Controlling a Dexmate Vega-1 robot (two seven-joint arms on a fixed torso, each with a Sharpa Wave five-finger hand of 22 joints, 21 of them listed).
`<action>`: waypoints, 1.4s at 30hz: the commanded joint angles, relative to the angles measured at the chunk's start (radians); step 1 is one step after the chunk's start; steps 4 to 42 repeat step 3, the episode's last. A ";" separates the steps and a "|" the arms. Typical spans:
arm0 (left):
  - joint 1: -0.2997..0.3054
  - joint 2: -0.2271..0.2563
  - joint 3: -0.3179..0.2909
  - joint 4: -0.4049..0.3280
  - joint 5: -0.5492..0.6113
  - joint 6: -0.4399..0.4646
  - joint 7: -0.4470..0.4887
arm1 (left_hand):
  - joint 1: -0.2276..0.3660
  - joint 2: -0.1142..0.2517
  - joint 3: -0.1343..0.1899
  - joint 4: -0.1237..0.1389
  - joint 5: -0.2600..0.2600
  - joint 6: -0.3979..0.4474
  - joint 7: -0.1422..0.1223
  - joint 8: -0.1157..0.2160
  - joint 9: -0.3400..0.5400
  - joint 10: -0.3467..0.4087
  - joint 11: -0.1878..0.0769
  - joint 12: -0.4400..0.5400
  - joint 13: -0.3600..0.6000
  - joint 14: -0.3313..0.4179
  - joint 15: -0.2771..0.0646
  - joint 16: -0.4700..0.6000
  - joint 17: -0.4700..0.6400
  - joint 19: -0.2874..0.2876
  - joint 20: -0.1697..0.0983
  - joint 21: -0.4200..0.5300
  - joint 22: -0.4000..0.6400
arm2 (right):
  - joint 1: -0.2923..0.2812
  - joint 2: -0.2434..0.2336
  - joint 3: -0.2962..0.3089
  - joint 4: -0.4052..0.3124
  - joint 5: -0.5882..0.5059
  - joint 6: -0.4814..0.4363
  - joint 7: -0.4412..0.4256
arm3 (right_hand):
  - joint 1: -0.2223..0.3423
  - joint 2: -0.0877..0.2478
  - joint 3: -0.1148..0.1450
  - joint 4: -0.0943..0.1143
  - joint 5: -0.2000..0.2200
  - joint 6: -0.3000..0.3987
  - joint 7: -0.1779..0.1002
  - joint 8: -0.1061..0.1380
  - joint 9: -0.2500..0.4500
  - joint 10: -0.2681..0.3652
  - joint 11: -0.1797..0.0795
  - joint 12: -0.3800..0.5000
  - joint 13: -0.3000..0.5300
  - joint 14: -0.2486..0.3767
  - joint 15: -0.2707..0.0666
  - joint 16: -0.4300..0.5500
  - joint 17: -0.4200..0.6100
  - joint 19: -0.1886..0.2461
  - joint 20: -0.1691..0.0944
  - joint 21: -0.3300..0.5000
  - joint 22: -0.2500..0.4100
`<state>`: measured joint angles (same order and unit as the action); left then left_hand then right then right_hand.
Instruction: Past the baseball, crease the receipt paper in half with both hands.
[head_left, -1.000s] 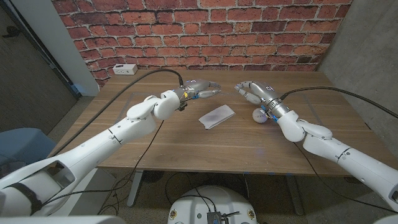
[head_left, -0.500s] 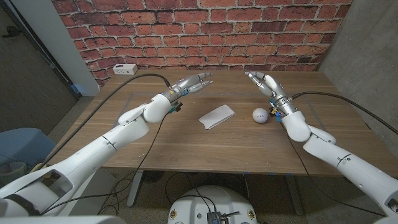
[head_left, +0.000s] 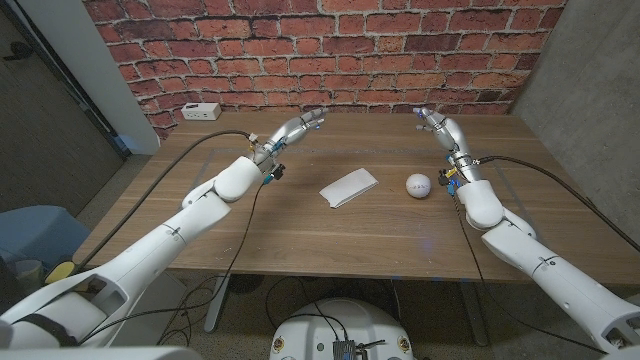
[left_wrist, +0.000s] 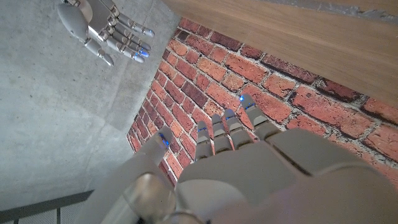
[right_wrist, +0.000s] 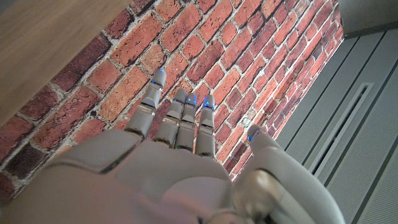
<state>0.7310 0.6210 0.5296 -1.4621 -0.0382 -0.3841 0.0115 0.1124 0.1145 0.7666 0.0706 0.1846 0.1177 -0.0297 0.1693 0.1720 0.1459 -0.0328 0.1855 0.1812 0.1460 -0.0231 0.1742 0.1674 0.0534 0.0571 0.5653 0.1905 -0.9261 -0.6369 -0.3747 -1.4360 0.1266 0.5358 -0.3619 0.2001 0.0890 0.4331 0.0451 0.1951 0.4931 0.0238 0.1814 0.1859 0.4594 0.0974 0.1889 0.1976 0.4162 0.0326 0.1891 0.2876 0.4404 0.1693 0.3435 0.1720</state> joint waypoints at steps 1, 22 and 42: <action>-0.023 -0.082 -0.025 0.242 -0.241 -0.192 -0.094 | 0.016 0.071 0.014 0.001 0.002 -0.011 0.011 0.004 0.002 0.003 0.005 0.002 0.000 0.001 0.000 0.003 0.000 0.000 -0.006 -0.003 0.000 | -0.067 0.074 0.056 -0.037 0.112 -0.027 -0.003 | 0.009 -0.005 0.008 -0.012 0.003 0.010 0.007 0.009 0.002 0.012 0.005 0.008 0.002 0.005 0.012 0.008 -0.005 -0.014 -0.026 -0.013 0.004; -0.016 -0.093 -0.031 0.259 -0.273 -0.201 -0.103 | 0.019 0.071 0.015 0.000 0.001 -0.018 0.012 0.002 0.002 -0.001 0.008 0.001 0.000 -0.005 0.001 0.001 0.000 -0.001 -0.004 -0.004 0.000 | -0.071 0.076 0.052 -0.053 0.103 -0.007 0.008 | 0.011 -0.004 0.009 -0.014 0.004 0.010 0.007 0.009 0.002 0.010 0.005 0.007 0.002 0.006 0.013 0.008 -0.006 -0.017 -0.028 -0.015 0.004; -0.016 -0.093 -0.031 0.259 -0.273 -0.201 -0.103 | 0.019 0.071 0.015 0.000 0.001 -0.018 0.012 0.002 0.002 -0.001 0.008 0.001 0.000 -0.005 0.001 0.001 0.000 -0.001 -0.004 -0.004 0.000 | -0.071 0.076 0.052 -0.053 0.103 -0.007 0.008 | 0.011 -0.004 0.009 -0.014 0.004 0.010 0.007 0.009 0.002 0.010 0.005 0.007 0.002 0.006 0.013 0.008 -0.006 -0.017 -0.028 -0.015 0.004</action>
